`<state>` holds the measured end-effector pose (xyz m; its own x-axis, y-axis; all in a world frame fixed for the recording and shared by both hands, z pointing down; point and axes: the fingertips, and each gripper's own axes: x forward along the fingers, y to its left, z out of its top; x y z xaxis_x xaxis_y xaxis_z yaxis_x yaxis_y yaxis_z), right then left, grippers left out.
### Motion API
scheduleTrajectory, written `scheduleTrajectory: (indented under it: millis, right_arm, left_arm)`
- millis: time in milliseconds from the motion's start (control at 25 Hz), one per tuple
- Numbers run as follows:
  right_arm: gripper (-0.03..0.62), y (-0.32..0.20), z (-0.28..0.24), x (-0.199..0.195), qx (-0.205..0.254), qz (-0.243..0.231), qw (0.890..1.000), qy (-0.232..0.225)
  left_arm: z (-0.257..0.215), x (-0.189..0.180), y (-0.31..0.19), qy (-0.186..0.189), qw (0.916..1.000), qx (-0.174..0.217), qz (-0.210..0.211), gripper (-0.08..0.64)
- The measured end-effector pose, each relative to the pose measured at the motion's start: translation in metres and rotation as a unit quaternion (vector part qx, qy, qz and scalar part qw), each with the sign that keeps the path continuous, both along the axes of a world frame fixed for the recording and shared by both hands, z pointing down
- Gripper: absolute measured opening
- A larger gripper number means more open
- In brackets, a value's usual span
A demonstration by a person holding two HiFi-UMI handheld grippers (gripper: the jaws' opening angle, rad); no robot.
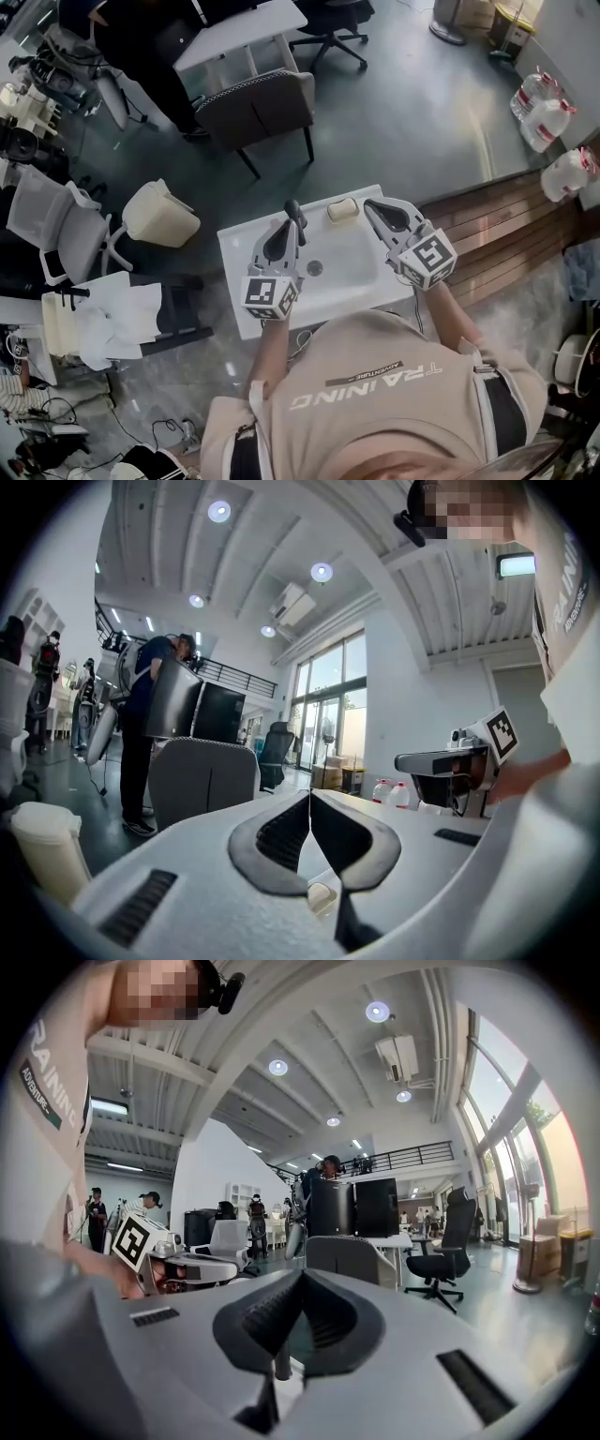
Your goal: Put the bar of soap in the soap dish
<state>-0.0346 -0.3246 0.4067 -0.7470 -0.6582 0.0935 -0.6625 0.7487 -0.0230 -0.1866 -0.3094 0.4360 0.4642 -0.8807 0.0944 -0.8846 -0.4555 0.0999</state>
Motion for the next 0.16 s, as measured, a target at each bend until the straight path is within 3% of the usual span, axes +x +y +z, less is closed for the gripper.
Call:
scheduleTrajectory:
  millis: [160]
  right_arm:
    - [0.012,-0.0010,0.0031,-0.0043,-0.003,-0.003,1.000,0.004]
  left_arm:
    - [-0.0022,0.0014,-0.0030,0.004,1.0000,0.003,0.007,0.011]
